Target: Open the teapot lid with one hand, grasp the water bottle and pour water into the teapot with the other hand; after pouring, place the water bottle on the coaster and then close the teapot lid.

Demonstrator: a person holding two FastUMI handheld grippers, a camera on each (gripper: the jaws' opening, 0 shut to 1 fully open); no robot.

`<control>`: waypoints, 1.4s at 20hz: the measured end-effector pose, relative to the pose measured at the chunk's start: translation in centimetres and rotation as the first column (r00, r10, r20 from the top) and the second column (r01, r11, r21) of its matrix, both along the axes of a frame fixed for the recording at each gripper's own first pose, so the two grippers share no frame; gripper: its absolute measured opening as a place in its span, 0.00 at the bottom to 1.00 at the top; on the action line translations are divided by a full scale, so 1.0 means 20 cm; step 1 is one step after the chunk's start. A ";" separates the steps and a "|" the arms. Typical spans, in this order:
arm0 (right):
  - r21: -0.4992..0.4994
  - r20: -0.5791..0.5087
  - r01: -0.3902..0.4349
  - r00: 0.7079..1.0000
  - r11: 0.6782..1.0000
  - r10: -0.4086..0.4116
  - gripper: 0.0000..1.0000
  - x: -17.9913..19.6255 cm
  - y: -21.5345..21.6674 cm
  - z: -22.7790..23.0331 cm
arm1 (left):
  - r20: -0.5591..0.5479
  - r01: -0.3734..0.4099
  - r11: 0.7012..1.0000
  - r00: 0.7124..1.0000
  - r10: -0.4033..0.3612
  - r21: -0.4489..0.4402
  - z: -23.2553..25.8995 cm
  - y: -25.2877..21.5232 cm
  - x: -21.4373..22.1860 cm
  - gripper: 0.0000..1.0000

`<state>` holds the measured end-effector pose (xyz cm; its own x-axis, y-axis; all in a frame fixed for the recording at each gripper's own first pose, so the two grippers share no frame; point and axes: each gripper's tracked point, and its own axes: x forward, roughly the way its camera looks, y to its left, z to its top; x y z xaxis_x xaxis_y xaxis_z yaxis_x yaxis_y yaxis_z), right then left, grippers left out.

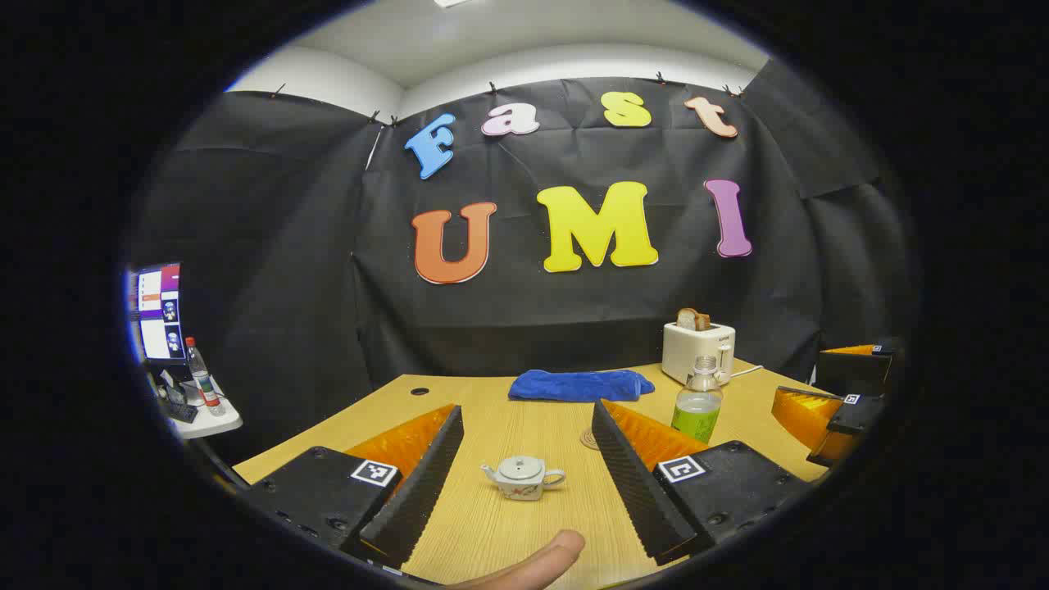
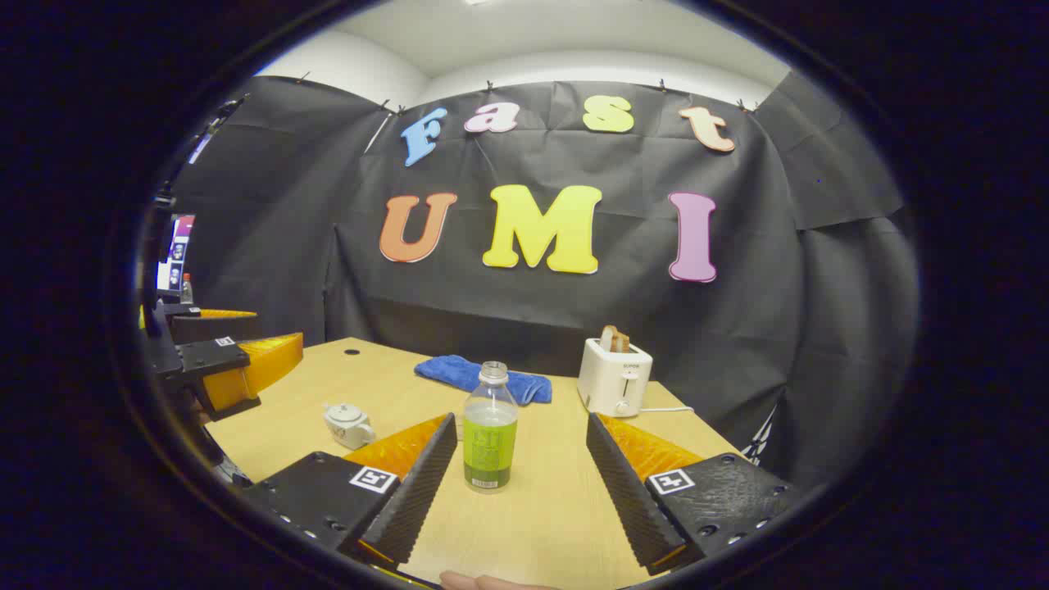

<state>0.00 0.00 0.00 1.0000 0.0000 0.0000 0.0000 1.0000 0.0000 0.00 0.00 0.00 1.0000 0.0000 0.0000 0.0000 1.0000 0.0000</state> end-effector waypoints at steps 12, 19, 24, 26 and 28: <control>-0.004 -0.019 0.021 1.000 1.000 -0.021 0.97 0.04 -0.05 -0.02 | -0.036 -0.004 1.000 0.999 0.004 0.003 -0.07 -0.01 0.03 0.99; 0.006 -0.046 0.045 0.998 0.999 -0.045 0.95 0.07 -0.08 -0.06 | -0.041 -0.011 1.000 0.999 0.011 0.007 -0.08 0.00 0.05 0.99; -0.003 -0.044 0.051 0.998 0.999 -0.051 0.98 0.07 -0.10 -0.07 | -0.051 -0.015 0.999 0.999 0.013 -0.037 -0.11 0.02 0.11 0.99; -0.013 -0.042 0.060 0.997 0.998 -0.061 0.98 0.07 -0.12 -0.07 | -0.063 0.003 0.998 0.998 -0.007 -0.069 -0.15 0.00 0.16 0.99; -0.010 -0.031 0.082 0.996 0.997 -0.082 0.98 0.07 -0.16 -0.05 | -0.080 0.013 0.996 0.997 -0.020 -0.090 -0.18 0.02 0.22 0.99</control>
<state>1.33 -3.18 -0.92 0.9961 -0.0821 -0.0315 0.0818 0.9966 -0.0104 4.45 0.33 -3.66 0.9966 -0.0201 -0.0800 0.0129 0.9959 -0.0897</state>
